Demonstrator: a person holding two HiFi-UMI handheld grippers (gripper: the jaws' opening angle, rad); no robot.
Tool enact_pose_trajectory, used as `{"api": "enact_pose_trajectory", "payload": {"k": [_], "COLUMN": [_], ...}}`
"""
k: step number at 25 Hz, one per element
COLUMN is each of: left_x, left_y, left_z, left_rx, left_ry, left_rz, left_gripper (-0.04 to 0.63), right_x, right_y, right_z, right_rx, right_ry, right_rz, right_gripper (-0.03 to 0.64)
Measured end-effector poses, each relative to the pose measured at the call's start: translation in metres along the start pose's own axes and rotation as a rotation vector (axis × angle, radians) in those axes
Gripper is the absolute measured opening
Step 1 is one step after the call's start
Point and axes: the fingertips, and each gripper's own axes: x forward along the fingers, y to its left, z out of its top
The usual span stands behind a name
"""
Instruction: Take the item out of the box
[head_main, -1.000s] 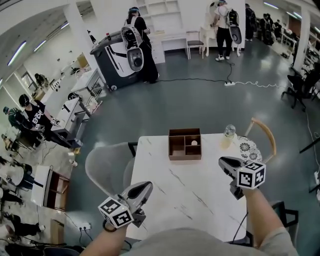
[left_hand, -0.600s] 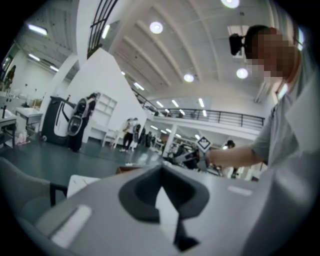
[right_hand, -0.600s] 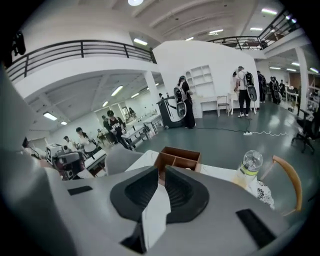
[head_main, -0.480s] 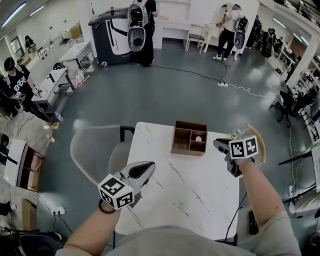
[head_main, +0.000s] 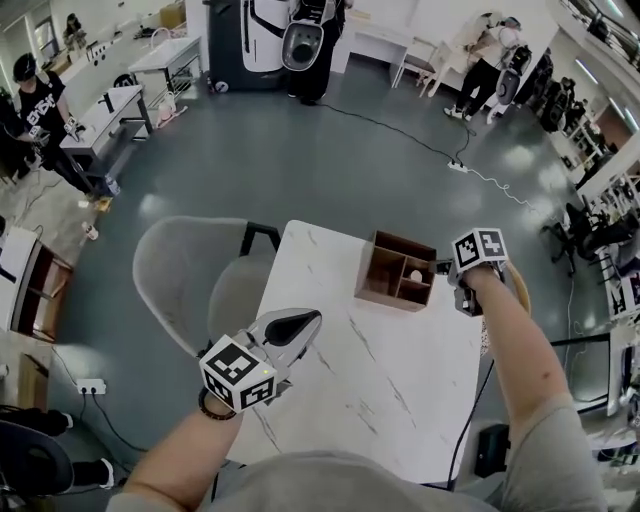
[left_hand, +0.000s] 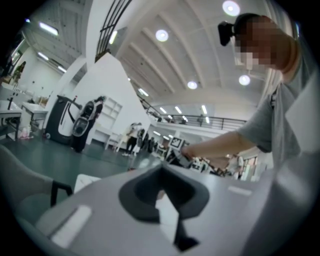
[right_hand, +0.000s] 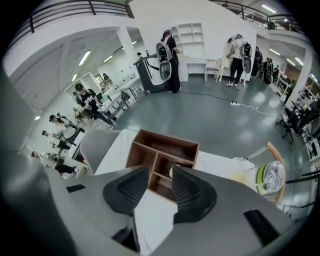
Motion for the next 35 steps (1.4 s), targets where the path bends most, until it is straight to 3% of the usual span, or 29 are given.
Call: {"api": "enact_pose_trajectory", "payload": {"k": [8,22,35], "left_x": [-0.006,-0.013,-0.013], "left_y": [0.022,0.042,0.052], "left_z": [-0.011,-0.031,-0.044], "left_rx": [-0.032,-0.076,-0.118], "left_ry": [-0.028,-0.037,-0.038], "left_rz": [0.013,0.013,0.019], "left_gripper": [0.002,0.002,0.002], "right_x": [0.050,0.088,0.102], "right_y": [-0.012,-0.034,-0.040], "right_z": [-0.010,-0.025,-0.034], "right_rx": [0.055,0.164,0.174], "right_ry": [0.159,0.288,0.347], "right_rz": [-0.086,-0.239,-0.300], "right_gripper": [0.177,0.222,0.166]}}
